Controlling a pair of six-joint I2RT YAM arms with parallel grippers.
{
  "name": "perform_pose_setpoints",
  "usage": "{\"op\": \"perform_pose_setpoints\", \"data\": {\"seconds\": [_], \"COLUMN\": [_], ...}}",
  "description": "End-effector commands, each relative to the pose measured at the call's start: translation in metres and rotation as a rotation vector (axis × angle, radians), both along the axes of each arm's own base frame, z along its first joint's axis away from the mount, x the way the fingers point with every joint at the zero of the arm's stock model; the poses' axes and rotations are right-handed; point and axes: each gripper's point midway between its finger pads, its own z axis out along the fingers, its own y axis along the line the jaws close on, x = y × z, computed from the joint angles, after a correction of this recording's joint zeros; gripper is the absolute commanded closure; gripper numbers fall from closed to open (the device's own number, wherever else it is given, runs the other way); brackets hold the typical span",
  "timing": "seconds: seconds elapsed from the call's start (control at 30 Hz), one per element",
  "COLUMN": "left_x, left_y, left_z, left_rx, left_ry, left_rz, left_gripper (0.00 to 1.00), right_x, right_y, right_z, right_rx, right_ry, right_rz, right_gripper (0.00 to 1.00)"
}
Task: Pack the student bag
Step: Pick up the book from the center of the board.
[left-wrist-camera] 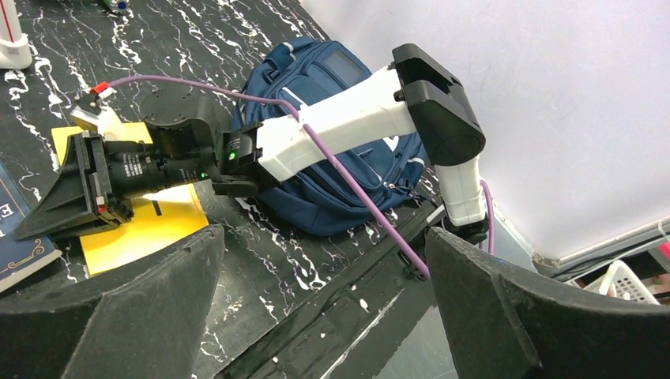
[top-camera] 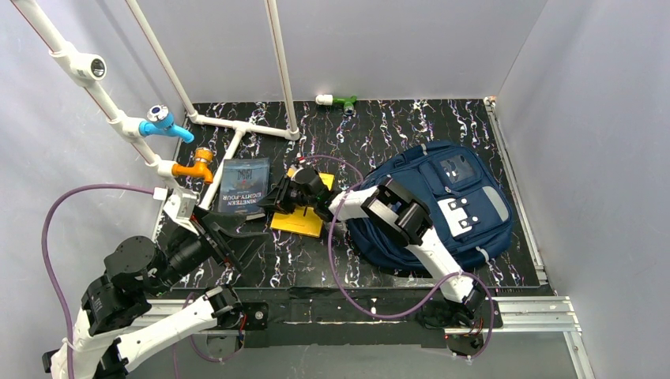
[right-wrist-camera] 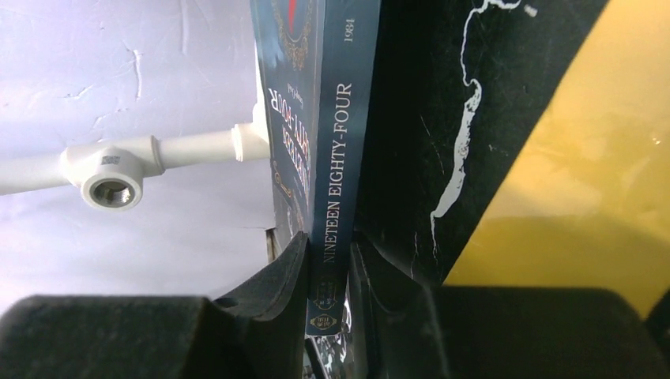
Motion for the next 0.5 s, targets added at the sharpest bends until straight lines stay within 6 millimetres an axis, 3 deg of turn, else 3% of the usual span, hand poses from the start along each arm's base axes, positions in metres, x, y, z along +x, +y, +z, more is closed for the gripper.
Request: {"op": "perform_pose_setpoints", "data": {"seconds": [0.0,0.17,0.2,0.4,0.47], "left_x": [0.01,0.02,0.023,0.041,0.046], "left_y": [0.0,-0.005,-0.007,-0.024,-0.035], "left_z": [0.0,-0.004,-0.005,-0.009,-0.008], "left_rx": [-0.012,-0.026,-0.028,-0.083,-0.122], "left_ry": [0.046,0.105,0.118,0.232,0.27], "left_rz": [0.059,0.112,0.123,0.202,0.206], "left_gripper": [0.02,0.02,0.02,0.02,0.02], "right_x": [0.003,-0.005,-0.008,-0.013,-0.013], "right_y": [-0.007,-0.044,-0.054,-0.124,-0.149], "right_z": [0.096,0.16,0.182,0.24,0.249], "right_rx": [0.244,0.296,0.312,0.438,0.48], "right_ry": [-0.089,-0.154,-0.182,-0.201,-0.184], "right_rz": [0.039,0.043,0.037,-0.091,-0.158], "right_gripper": [0.99,0.99,0.99,0.99,0.99]}}
